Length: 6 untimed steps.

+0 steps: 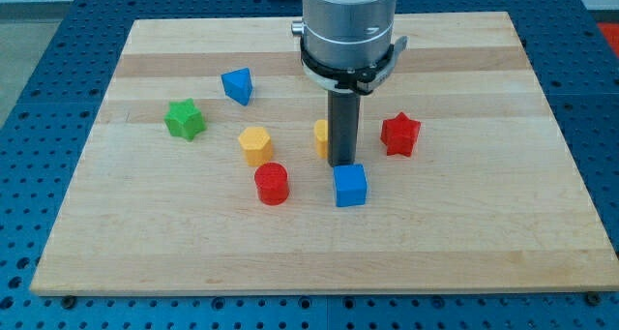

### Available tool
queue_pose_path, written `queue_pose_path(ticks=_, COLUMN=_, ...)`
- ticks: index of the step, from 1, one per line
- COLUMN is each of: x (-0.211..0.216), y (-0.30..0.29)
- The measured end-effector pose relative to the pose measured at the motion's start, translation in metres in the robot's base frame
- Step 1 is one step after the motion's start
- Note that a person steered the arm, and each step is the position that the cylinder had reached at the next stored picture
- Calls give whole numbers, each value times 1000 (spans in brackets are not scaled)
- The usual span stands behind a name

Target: Move the yellow hexagon closer to the green star

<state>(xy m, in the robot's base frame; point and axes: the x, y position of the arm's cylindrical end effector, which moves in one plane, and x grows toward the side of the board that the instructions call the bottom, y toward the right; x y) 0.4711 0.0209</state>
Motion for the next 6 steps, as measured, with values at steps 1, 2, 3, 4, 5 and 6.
queue_pose_path(ticks=1, x=-9, y=0)
queue_pose_path(ticks=2, x=-11, y=-2)
queue_pose_path(ticks=3, x=-11, y=-5)
queue_pose_path(ticks=4, x=-11, y=-17)
queue_pose_path(ticks=5, x=-11, y=-46)
queue_pose_path(ticks=6, x=-11, y=-82)
